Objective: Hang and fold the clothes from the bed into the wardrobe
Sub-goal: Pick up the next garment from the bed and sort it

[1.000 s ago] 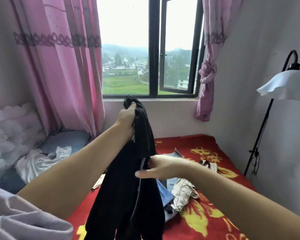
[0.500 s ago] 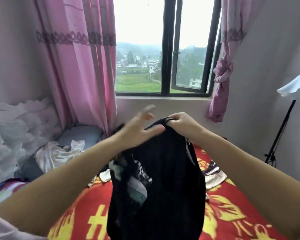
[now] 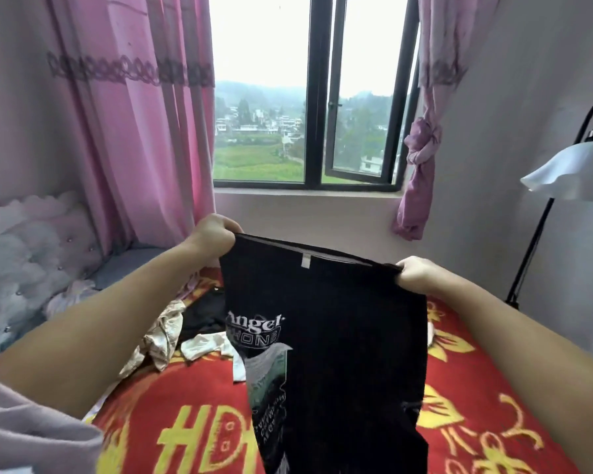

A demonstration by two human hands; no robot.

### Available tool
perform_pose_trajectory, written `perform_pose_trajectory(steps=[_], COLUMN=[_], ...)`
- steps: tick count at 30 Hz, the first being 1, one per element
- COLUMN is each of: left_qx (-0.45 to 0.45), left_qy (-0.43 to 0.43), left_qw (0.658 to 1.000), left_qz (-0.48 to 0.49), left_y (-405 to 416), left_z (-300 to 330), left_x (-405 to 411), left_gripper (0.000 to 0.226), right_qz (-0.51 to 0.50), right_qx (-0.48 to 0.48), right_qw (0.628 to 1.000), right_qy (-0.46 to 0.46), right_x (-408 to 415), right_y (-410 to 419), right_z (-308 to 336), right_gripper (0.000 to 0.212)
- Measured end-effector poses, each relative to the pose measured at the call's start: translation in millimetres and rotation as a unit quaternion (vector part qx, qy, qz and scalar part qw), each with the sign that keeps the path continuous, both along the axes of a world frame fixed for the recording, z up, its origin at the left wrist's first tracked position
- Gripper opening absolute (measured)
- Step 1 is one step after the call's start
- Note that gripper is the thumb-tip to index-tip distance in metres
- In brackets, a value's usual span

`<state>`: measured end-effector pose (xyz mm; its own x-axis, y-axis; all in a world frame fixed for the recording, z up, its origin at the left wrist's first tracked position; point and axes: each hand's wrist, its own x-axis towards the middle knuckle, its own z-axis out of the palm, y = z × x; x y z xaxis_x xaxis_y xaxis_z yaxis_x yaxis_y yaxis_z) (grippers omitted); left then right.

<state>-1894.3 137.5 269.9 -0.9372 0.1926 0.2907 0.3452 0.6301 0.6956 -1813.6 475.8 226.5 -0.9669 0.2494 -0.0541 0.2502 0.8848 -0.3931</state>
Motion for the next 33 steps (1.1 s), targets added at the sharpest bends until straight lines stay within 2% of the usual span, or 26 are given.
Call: perform_pose_trajectory(steps=[5, 7, 9, 12, 14, 15, 17, 19, 21, 23, 25, 27, 29, 31, 33], left_qx=[0.071, 0.087, 0.095, 0.069, 0.04, 0.037, 0.044, 0.059, 0.093, 0.166, 0.241, 0.294, 0.343, 0.401, 0.439], left_qy=[-0.069, -0.081, -0.088, -0.136, -0.193, -0.219, -0.254, -0.259, -0.238, -0.238, -0.269, -0.303, -0.321, -0.31, -0.291], left_qw=[0.992, 0.986, 0.984, 0.98, 0.968, 0.959, 0.942, 0.943, 0.956, 0.954, 0.932, 0.905, 0.881, 0.86, 0.848], left_qz=[-0.08, -0.112, -0.12, -0.128, -0.155, -0.174, -0.214, -0.199, -0.142, -0.078, -0.035, -0.043, -0.064, -0.062, -0.056], left_y=[-11, -17, -22, -28, -33, -37, -47, -53, -51, -37, -13, 14, 41, 57, 62], left_z=[-3, 0, 5, 17, 26, 29, 31, 29, 24, 20, 20, 23, 28, 33, 38], left_x=[2, 1, 4, 13, 20, 22, 22, 19, 12, 8, 12, 22, 34, 42, 46], left_gripper=[0.042, 0.022, 0.027, 0.035, 0.043, 0.044, 0.044, 0.056, 0.075, 0.068, 0.045, 0.032, 0.027, 0.024, 0.022], right_qz=[0.078, 0.096, 0.123, 0.214, 0.259, 0.257, 0.222, 0.177, 0.134, 0.096, 0.08, 0.102, 0.153, 0.194, 0.212], right_qx=[-0.129, -0.195, -0.26, -0.29, -0.292, -0.296, -0.302, -0.272, -0.158, -0.085, -0.111, -0.146, -0.175, -0.195, -0.224], right_qw=[0.988, 0.976, 0.958, 0.928, 0.908, 0.908, 0.923, 0.946, 0.977, 0.984, 0.977, 0.965, 0.95, 0.936, 0.932], right_qy=[0.024, 0.02, 0.009, -0.098, -0.15, -0.146, -0.094, -0.021, 0.054, 0.12, 0.166, 0.193, 0.209, 0.22, 0.191], right_x=[3, 6, 12, 20, 22, 21, 18, 13, 3, -8, -13, -13, -13, -9, -5], right_y=[15, 18, 20, 24, 28, 29, 27, 16, 1, -21, -48, -82, -117, -145, -157], right_z=[46, 60, 72, 96, 106, 108, 108, 104, 96, 86, 78, 72, 65, 58, 57], right_gripper=[0.019, 0.031, 0.048, 0.068, 0.067, 0.064, 0.049, 0.032, 0.028, 0.03, 0.03, 0.027, 0.025, 0.032, 0.043])
